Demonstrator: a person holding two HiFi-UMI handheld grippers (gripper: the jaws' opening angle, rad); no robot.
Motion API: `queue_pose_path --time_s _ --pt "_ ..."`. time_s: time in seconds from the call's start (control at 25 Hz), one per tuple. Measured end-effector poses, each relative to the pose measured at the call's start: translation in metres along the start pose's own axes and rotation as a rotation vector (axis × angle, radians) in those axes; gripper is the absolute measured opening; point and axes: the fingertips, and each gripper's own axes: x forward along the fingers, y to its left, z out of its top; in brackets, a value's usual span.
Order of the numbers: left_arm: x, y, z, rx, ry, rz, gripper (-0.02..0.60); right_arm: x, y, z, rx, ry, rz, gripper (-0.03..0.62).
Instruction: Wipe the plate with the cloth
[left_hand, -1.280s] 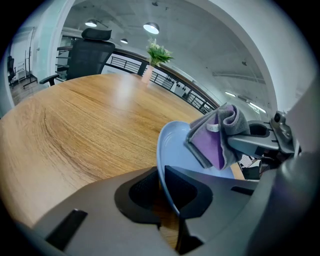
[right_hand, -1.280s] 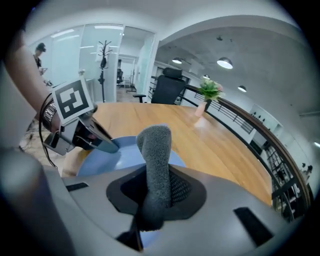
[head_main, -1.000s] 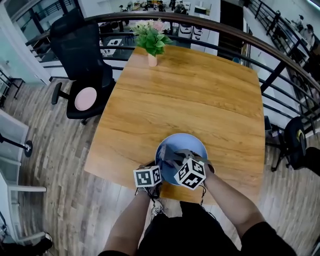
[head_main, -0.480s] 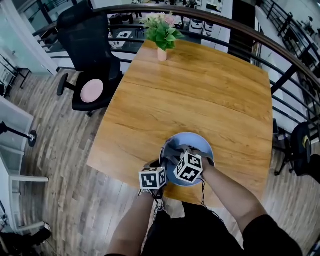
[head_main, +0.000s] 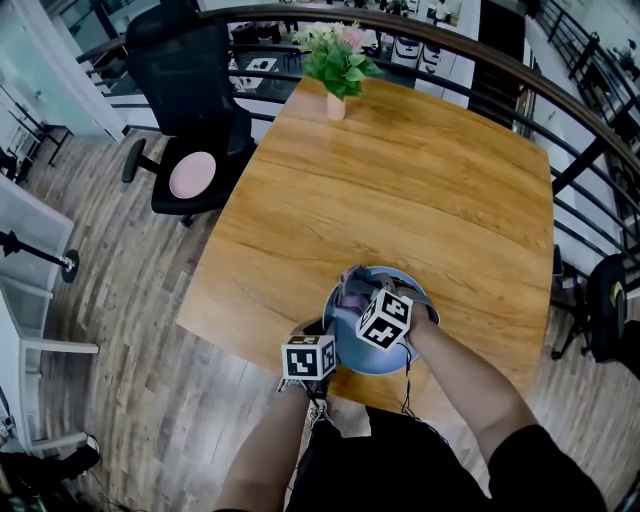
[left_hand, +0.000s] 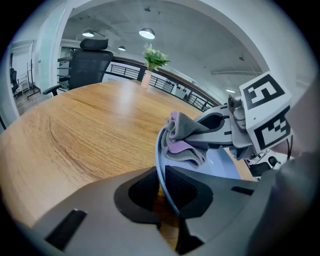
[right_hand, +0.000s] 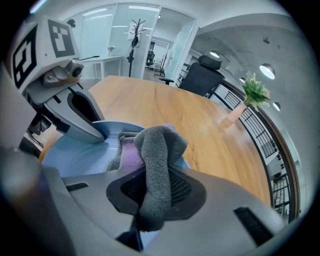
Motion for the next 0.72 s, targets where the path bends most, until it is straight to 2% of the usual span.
queue_pose_path --time_s 0.36,0.72 --pt "-0.001 -0.001 -0.001 0.001 -0.002 0.004 0.062 -0.007 -0.032 -0.035 -0.012 0.109 -0.123 0.072" --pt "0.000 -0.001 -0.001 -0.001 -0.001 0.004 0.062 -0.023 -0.044 -0.066 0.016 0.176 -0.169 0.072"
